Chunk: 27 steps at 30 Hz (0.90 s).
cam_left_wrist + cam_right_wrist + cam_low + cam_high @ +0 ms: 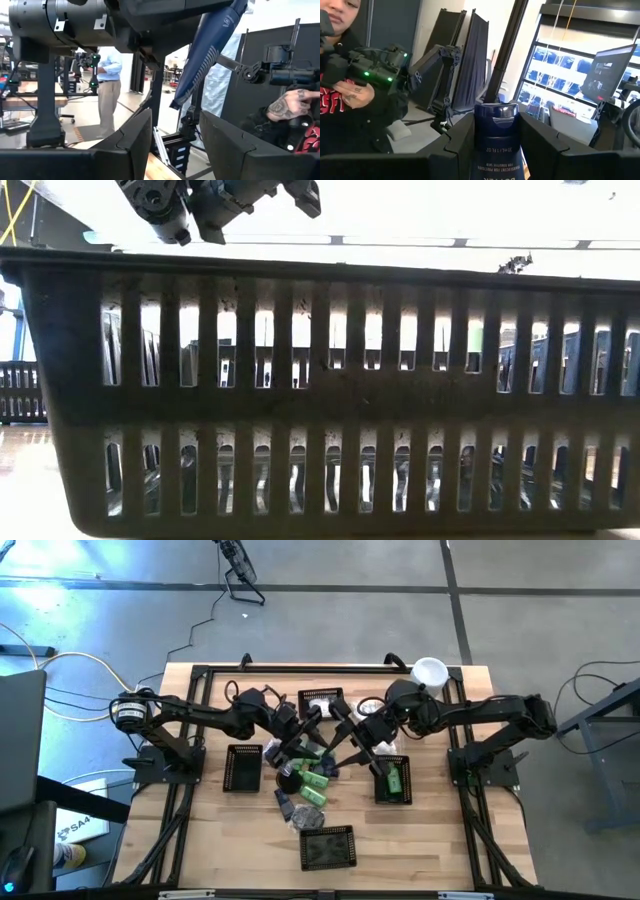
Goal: Pick & Place Travel size toiletries
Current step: Put the blue bottle into the middle left black bin
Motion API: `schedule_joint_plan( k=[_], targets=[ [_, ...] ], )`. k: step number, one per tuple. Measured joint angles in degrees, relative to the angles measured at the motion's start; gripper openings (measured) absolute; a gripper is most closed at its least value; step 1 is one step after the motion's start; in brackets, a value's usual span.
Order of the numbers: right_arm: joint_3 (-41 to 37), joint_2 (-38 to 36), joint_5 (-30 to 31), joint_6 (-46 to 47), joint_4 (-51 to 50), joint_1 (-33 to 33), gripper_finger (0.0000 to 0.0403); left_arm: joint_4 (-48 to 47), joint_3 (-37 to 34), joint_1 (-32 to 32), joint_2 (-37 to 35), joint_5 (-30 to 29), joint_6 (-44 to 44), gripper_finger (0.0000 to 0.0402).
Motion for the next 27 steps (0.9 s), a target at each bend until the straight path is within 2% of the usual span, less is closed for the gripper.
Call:
schedule_joint_plan(
  k=[12, 17, 27],
  targets=[
    [-0.07, 2.47, -2.47, -1.25, 1.45, -0.60, 0.0133, -1.13, 0.00, 0.00, 0.00, 1.53, -0.04, 0.0161],
    [0.00, 2.25, -3.36, -1.71, 1.64, -1.18, 0.0133, -1.53, 0.00, 0.00, 0.00, 4.09, -0.31, 0.0161],
    [0.00, 2.29, -4.22, -7.16, 2.40, -1.82, 0.0133, -1.35, 0.00, 0.00, 0.00, 2.24, -4.24, 0.0161]
  ],
)
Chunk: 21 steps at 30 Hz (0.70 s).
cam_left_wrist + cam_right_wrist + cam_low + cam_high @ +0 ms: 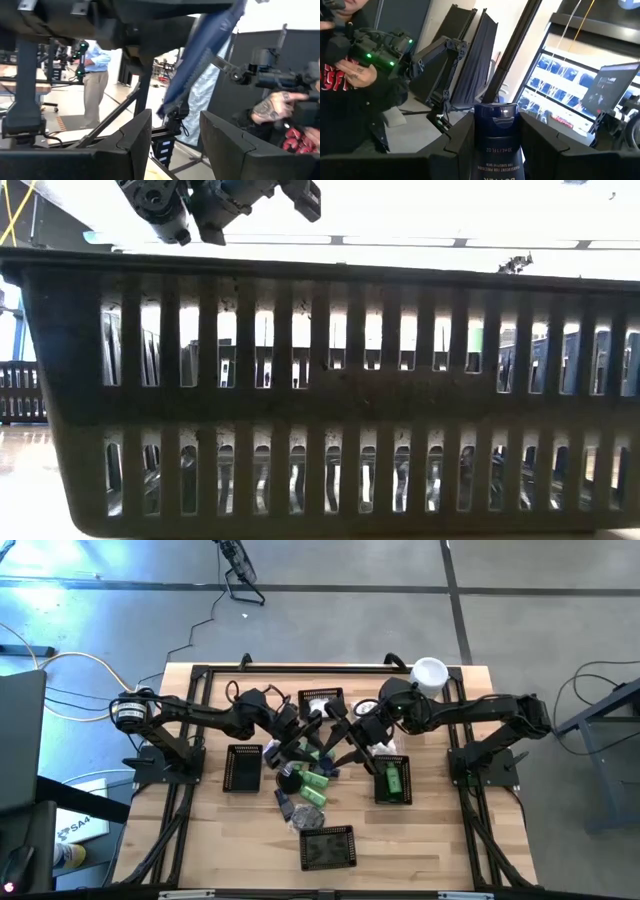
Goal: Pick & Place Travel size toiletries
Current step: Put the blue bottle into the middle left black bin
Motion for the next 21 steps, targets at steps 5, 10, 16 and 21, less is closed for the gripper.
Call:
schedule_joint_plan(
  k=[5, 10, 16, 21],
  targets=[
    [0.00, 0.00, 0.04, -0.15, -0.49, -0.04, 0.0133, 0.32, 0.00, 0.02, 0.00, -1.31, -0.46, 0.0161],
    [0.00, 0.00, 0.04, -0.17, -0.85, -0.04, 0.0133, 0.61, 0.00, 0.00, 0.00, -2.20, -0.46, 0.0161],
    [0.00, -0.01, 1.24, -0.80, -0.92, -0.04, 0.0133, 0.76, 0.00, -0.02, 0.00, -7.19, -0.68, 0.0161],
    [0.00, -0.04, 2.94, -5.19, -1.02, -0.41, 0.0133, 2.16, 0.00, 0.03, 0.03, -10.27, -3.94, 0.0161]
  ],
)
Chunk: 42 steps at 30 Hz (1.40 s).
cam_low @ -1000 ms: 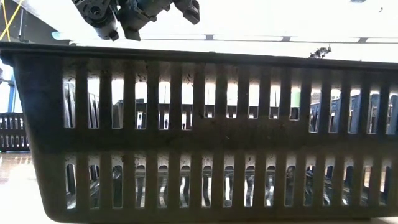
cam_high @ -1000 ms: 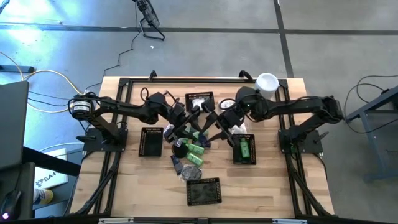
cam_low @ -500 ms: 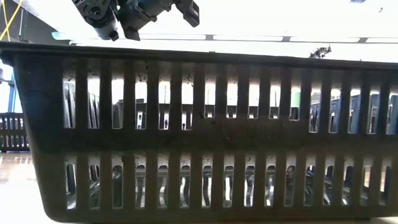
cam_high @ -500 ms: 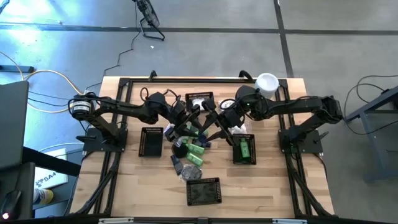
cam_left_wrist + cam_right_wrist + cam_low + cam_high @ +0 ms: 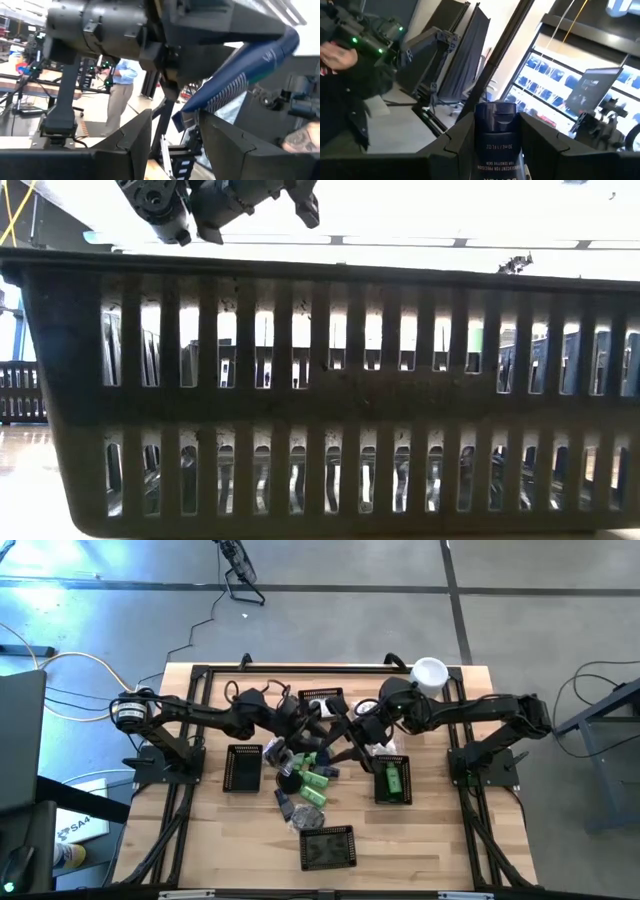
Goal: Pick & Place Travel size toiletries
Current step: Put the blue bottle into the middle left black bin
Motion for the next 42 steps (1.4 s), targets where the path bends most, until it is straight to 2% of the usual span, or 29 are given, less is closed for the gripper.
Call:
schedule_joint_plan(
  k=[6, 11, 20, 27, 33, 42],
  targets=[
    [0.09, -0.04, -0.02, -1.53, 0.19, -1.17, 0.0133, 2.38, 0.00, 0.90, 0.01, -0.38, -2.72, 0.0161],
    [0.09, -0.04, -0.26, 0.78, 0.51, -2.44, 0.0133, 2.36, 0.00, 1.79, 0.01, -0.64, -4.00, 0.0150],
    [0.08, -1.07, 0.31, 2.74, 0.53, -3.00, 0.0133, 2.26, 0.00, 1.94, 0.01, -0.04, -3.75, 0.0071],
    [0.02, -2.17, 4.12, 5.56, -1.04, -3.69, 0.0133, 2.48, 0.00, 2.00, 0.01, 0.37, -3.58, 0.0007],
    [0.04, -2.55, 4.08, 9.73, -2.16, -5.18, 0.0133, 2.48, 0.00, 2.00, 0.01, 0.44, -3.58, 0.0011],
    [0.04, -2.69, 4.15, 10.27, -2.86, -5.51, 0.0133, 2.41, 0.00, 1.98, 0.02, 0.88, -3.68, 0.0001]
  ],
)
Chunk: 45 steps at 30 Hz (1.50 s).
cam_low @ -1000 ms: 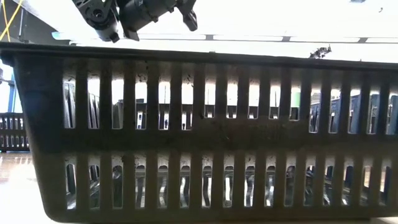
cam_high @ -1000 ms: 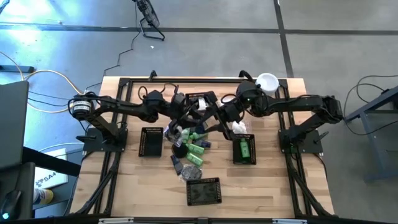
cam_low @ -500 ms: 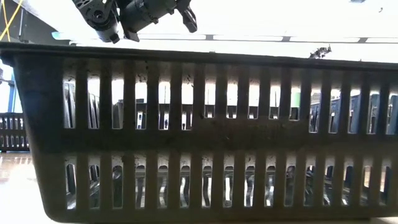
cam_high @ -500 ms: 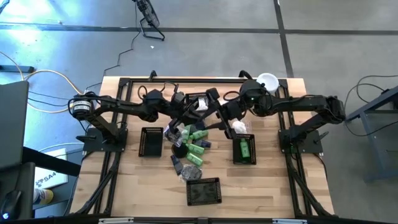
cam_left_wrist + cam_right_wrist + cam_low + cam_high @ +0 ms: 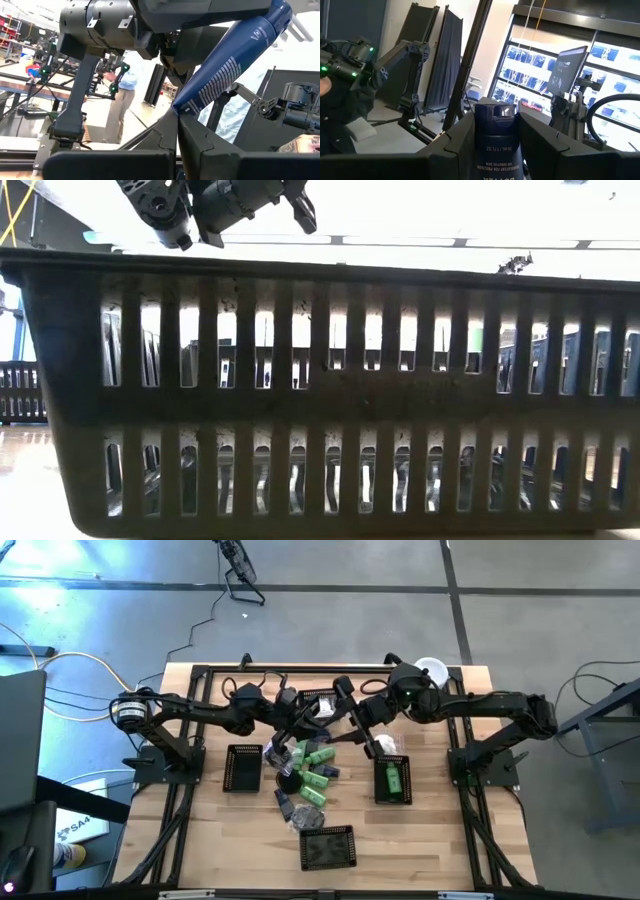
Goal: Pick & Place Travel size toiletries
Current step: Put the blue bottle into the middle left black bin
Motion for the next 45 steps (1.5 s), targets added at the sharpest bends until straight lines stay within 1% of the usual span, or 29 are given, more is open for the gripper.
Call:
schedule_joint_plan(
  k=[11, 13, 17, 21, 25, 28, 31, 35, 40, 45],
  targets=[
    [0.02, 0.04, 0.10, -0.18, -1.38, -0.02, 0.0133, -0.29, -0.02, 0.18, 0.01, -0.74, 1.16, 0.0001],
    [0.02, 0.04, 0.55, -0.47, -1.62, -0.04, 0.0133, -0.31, -0.02, 1.29, 0.01, -0.31, 1.19, 0.0000],
    [0.02, 0.11, 1.83, -0.65, -2.15, -0.18, 0.0133, -1.08, -0.02, 5.35, 0.01, 2.56, -0.59, 0.0000],
    [0.02, 0.15, 4.97, -0.72, -3.21, -0.24, 0.0133, -2.09, -0.02, 8.22, 0.01, 4.81, -1.95, 0.0000],
    [0.01, 0.15, 10.46, -0.36, -3.92, 0.00, 0.0133, -3.41, -0.02, 8.52, 0.01, 5.27, -1.78, 0.0000],
    [-0.03, -0.22, 11.86, -0.25, -4.41, 0.00, 0.0135, -4.30, -0.02, 8.56, 0.01, 5.40, -1.59, 0.0000],
    [-0.11, -1.81, 12.07, -0.09, -6.63, 0.02, 0.0152, -3.87, -0.01, 8.59, -0.03, 5.65, -1.41, 0.0000],
    [-0.13, -4.77, 13.19, 0.06, -11.23, 0.00, 0.0196, -3.32, 0.09, 8.57, -0.18, 6.10, -1.30, 0.0000],
    [-0.13, -9.06, 18.08, -0.06, -17.44, 0.77, 0.0251, -3.47, 0.09, 8.57, -0.16, 6.65, -0.71, 0.0000],
    [-0.11, -14.04, 21.43, -0.15, -22.91, 1.16, 0.0277, -3.41, 0.09, 8.55, -0.16, 7.99, -0.71, 0.0000]
  ],
)
